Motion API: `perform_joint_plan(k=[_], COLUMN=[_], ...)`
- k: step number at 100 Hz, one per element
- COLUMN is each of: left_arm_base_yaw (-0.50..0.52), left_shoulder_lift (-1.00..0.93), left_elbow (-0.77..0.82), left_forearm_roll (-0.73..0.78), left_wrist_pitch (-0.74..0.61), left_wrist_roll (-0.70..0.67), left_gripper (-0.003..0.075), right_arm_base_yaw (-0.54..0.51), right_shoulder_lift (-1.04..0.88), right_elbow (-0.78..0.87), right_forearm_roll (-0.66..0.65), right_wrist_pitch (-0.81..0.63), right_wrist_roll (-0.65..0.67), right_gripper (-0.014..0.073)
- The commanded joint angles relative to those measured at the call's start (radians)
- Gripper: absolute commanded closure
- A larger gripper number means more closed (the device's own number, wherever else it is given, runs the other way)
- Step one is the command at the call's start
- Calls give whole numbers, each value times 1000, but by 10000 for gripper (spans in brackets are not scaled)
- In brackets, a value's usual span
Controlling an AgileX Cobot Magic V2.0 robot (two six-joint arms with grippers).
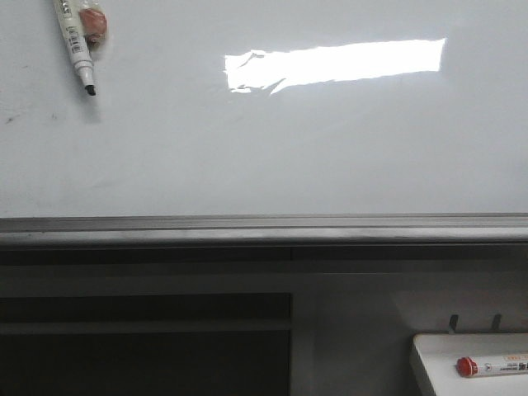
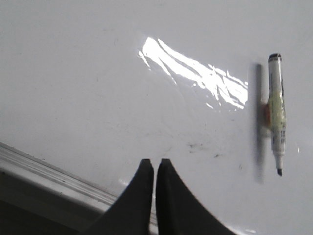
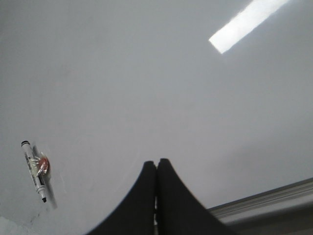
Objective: Write number 2 on whiteboard
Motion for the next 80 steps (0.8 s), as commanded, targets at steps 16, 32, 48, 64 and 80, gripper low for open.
perform_joint_plan(k=[16, 32, 48, 64, 80], left_arm_base_yaw=[1, 1, 1, 1, -89], left_shoulder_lift=[-27, -14, 115, 332, 511], left_elbow=[4, -107, -344, -567, -693], left_forearm_roll=[-427, -236, 129, 276, 284], left_wrist_pitch=[-66, 73, 229, 359, 435], left_wrist_roll=[1, 14, 14, 14, 33], left_gripper=[741, 741, 740, 656, 337], right_arm_base_yaw=[-6, -6, -6, -6, -6], right_shoulder_lift=[-20, -18, 42, 172, 317], right_elbow=[-21, -168, -361, -502, -604], right_forearm_roll=[-3, -74, -166, -169, -165], right_wrist_pitch=[-40, 154, 379, 504, 630], right_wrist_roll=[-4, -17, -122, -209, -209], right_gripper=[654, 654, 654, 586, 307])
